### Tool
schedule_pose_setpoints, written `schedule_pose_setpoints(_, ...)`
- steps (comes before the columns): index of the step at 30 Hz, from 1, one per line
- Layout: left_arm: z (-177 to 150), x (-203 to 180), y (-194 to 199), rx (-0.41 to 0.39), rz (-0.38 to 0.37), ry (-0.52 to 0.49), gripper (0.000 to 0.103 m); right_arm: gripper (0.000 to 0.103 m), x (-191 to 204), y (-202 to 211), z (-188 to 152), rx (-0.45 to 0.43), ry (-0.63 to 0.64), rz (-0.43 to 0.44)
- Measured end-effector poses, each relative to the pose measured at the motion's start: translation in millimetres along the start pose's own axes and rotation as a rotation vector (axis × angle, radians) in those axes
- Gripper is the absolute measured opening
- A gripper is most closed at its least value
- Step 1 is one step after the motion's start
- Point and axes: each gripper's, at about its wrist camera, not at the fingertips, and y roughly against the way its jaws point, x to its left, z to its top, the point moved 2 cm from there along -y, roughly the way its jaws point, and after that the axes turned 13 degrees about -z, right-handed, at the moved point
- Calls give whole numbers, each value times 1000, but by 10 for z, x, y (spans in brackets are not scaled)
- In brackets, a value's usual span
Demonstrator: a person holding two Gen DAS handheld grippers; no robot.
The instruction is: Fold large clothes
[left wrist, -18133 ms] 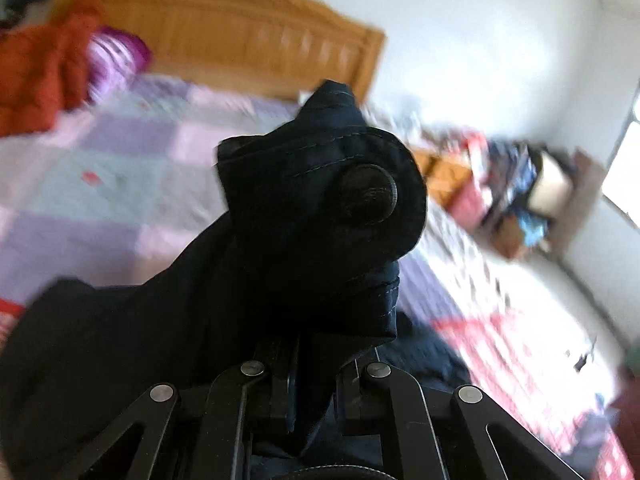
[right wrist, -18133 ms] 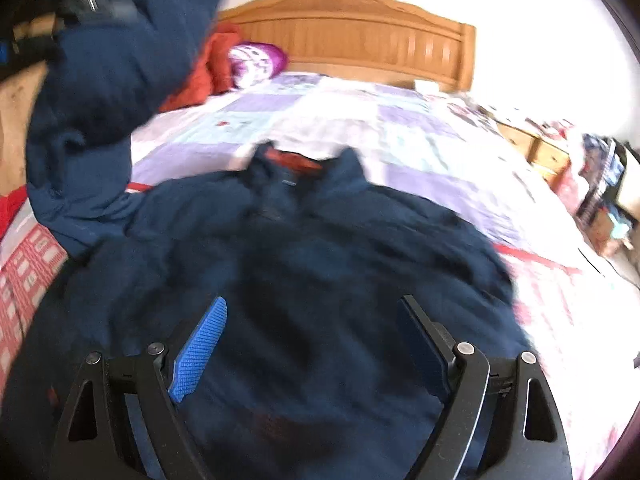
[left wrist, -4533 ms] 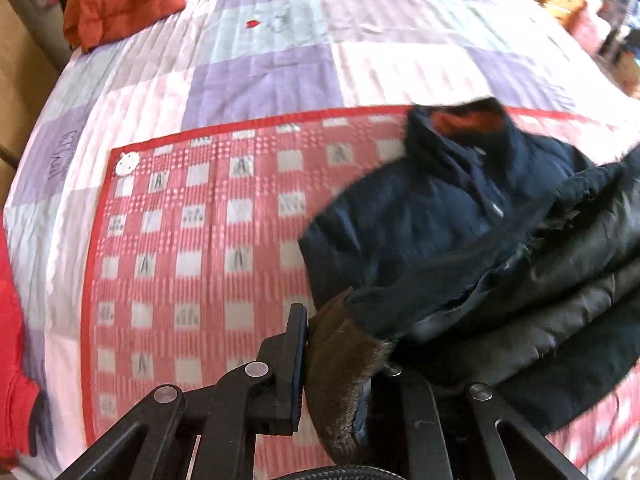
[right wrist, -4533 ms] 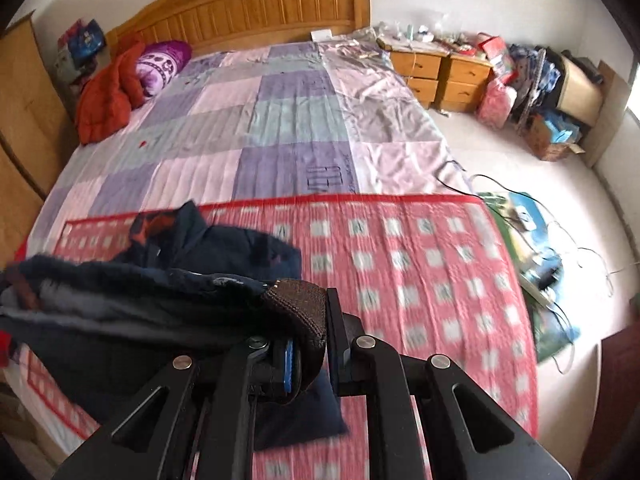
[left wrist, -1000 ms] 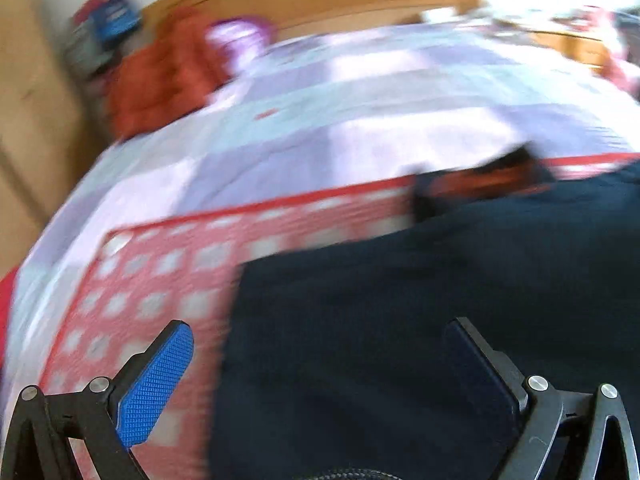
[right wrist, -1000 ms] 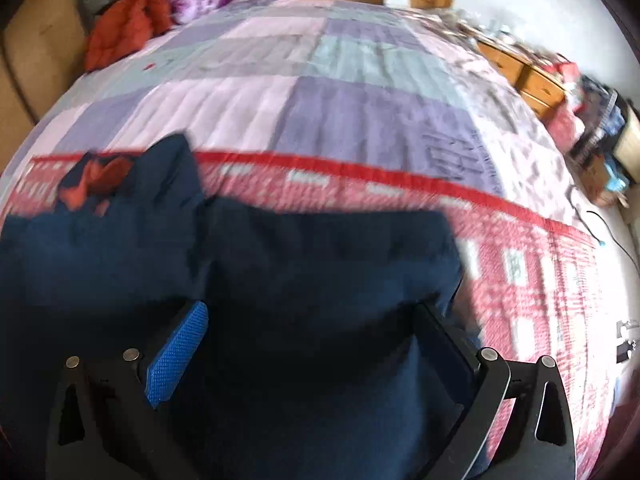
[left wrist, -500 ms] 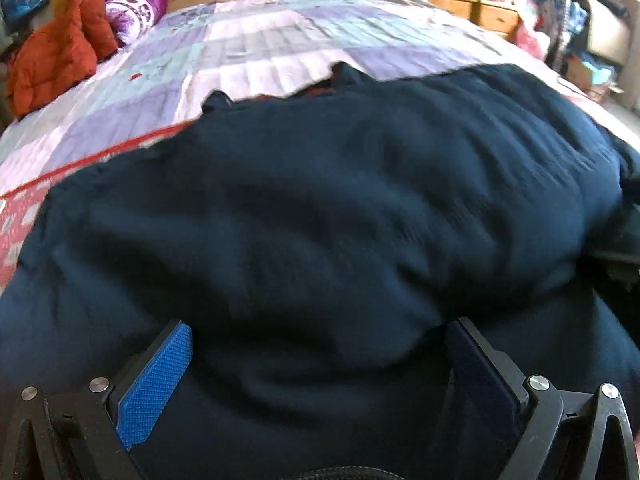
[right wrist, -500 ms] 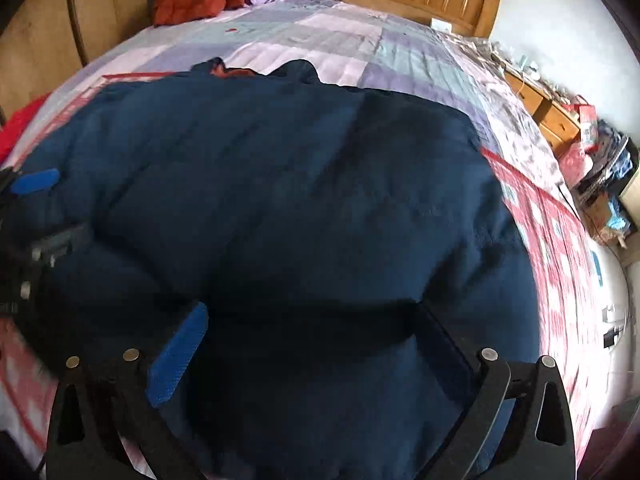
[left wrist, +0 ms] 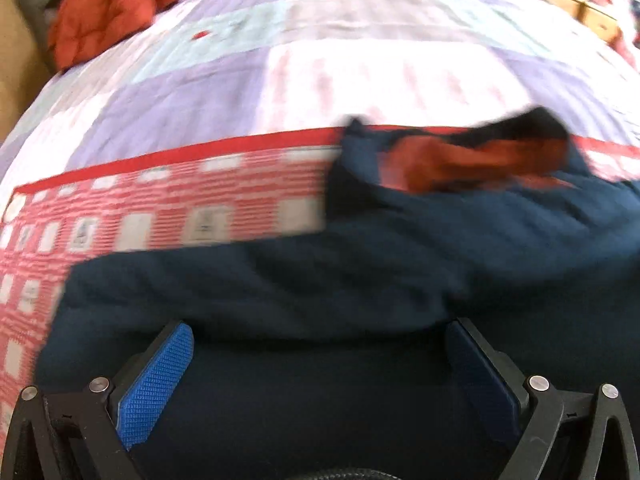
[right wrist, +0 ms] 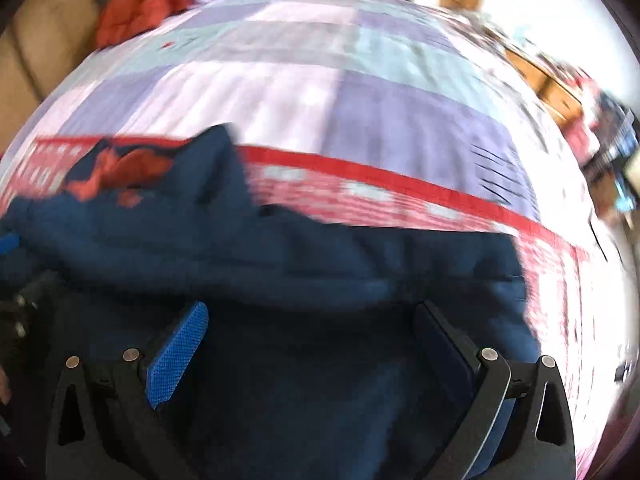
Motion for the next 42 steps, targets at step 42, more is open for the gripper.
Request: schedule_pose_setpoints(42, -2238, -426, 1207, -119, -45, -28, 103, 97, -23, 1481, -2588, -301, 336, 37)
